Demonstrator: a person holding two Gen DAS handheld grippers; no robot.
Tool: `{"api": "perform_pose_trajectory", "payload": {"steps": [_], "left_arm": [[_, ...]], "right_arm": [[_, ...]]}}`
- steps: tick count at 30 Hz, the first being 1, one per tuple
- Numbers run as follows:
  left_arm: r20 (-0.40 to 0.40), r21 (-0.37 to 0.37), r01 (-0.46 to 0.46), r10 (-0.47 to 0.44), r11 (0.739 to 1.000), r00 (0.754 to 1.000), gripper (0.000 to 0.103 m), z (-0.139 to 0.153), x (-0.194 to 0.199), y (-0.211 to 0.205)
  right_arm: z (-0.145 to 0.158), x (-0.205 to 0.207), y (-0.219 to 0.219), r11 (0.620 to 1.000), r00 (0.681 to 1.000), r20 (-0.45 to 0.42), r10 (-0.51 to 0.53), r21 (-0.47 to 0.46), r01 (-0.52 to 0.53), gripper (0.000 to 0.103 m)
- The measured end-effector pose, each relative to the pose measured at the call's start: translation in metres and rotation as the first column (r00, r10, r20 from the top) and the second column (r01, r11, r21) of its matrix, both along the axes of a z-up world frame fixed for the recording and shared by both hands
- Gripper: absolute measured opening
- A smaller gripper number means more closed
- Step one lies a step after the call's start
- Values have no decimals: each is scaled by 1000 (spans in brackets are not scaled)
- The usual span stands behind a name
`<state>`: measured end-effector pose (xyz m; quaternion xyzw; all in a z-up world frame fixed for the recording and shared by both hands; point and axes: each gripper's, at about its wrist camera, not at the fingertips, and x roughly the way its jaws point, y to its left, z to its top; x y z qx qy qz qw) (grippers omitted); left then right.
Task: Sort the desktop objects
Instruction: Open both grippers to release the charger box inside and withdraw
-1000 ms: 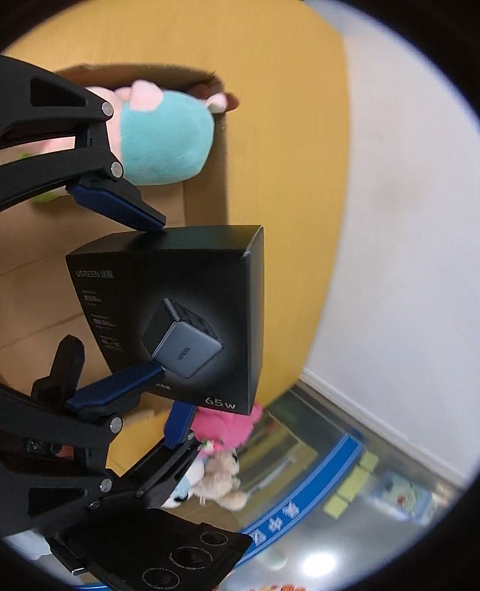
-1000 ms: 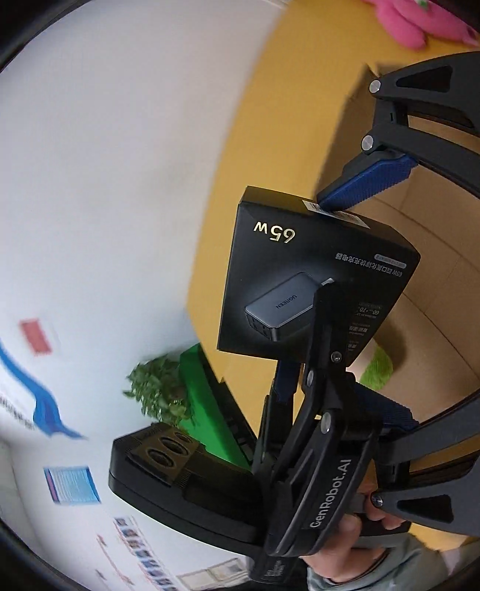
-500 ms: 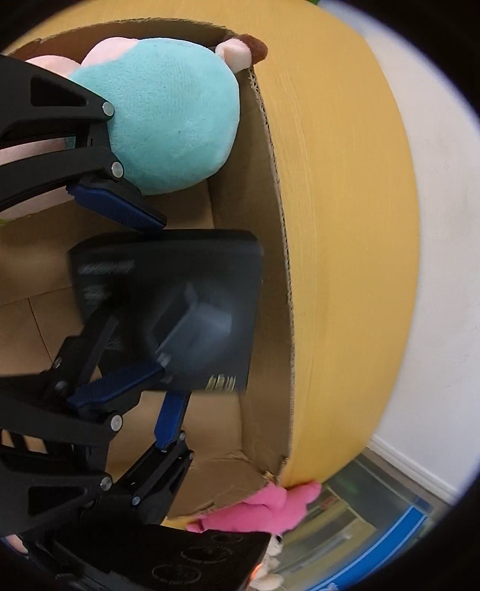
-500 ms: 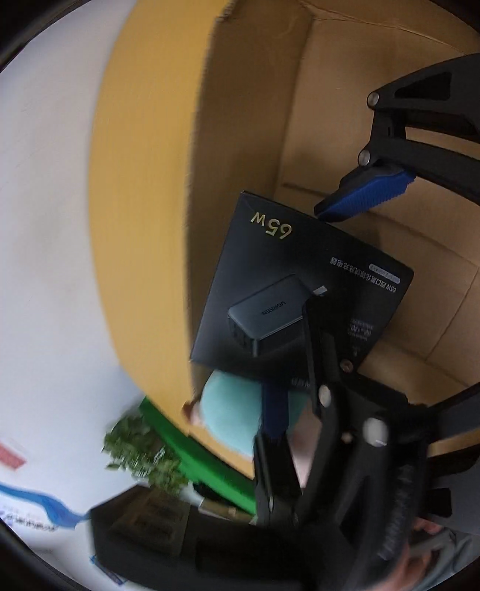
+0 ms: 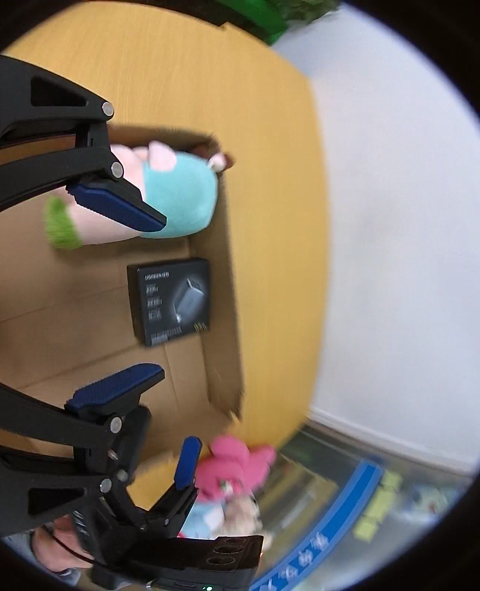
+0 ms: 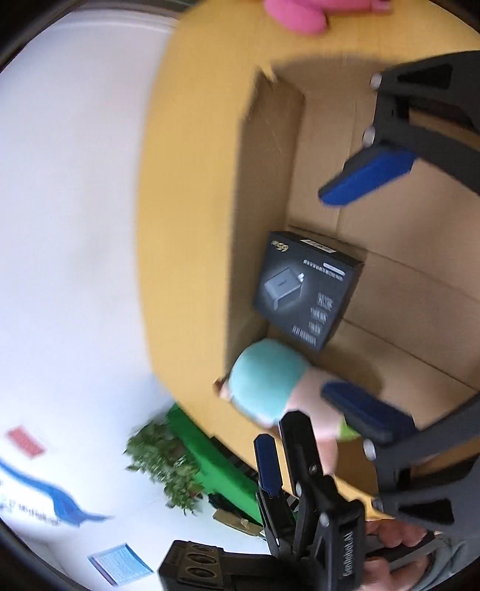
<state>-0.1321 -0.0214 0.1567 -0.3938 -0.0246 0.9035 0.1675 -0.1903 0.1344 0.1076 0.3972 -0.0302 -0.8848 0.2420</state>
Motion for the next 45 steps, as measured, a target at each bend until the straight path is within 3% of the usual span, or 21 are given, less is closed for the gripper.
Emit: {"api": "perform_pose_trajectory", "payload": {"steps": [4, 7, 10, 13, 15, 22, 28, 39, 45], "left_arm": [[-159, 21, -14, 17, 1000, 987, 79, 38, 79, -16], [-233, 25, -28, 33, 999, 972, 79, 46, 118, -22], [-237, -3, -43, 41, 999, 971, 79, 39, 137, -20], [-219, 1, -35, 34, 999, 975, 79, 31, 148, -15], [-222, 16, -37, 40, 999, 974, 79, 28, 160, -14], [-251, 21, -15, 20, 1000, 968, 79, 21, 191, 6], [-239, 36, -12, 20, 999, 971, 79, 12, 204, 18], [-289, -50, -101, 83, 994, 954, 79, 9, 223, 25], [-297, -9, -97, 90, 995, 951, 79, 10, 227, 18]], "right_arm": [[41, 67, 32, 998, 993, -106, -56, 17, 58, 103], [56, 114, 49, 994, 981, -162, -105, 21, 110, 103], [62, 156, 63, 987, 964, -214, -155, 12, 161, 103], [62, 183, 64, 977, 950, -254, -183, 61, 205, 103], [57, 192, 62, 969, 947, -249, -202, 93, 231, 103], [52, 220, 72, 960, 940, -227, -255, 55, 274, 103], [54, 236, 79, 963, 944, -227, -238, 69, 260, 103], [53, 258, 91, 973, 951, -217, -221, 13, 229, 103], [52, 262, 105, 981, 956, -223, -191, -16, 192, 103]]}}
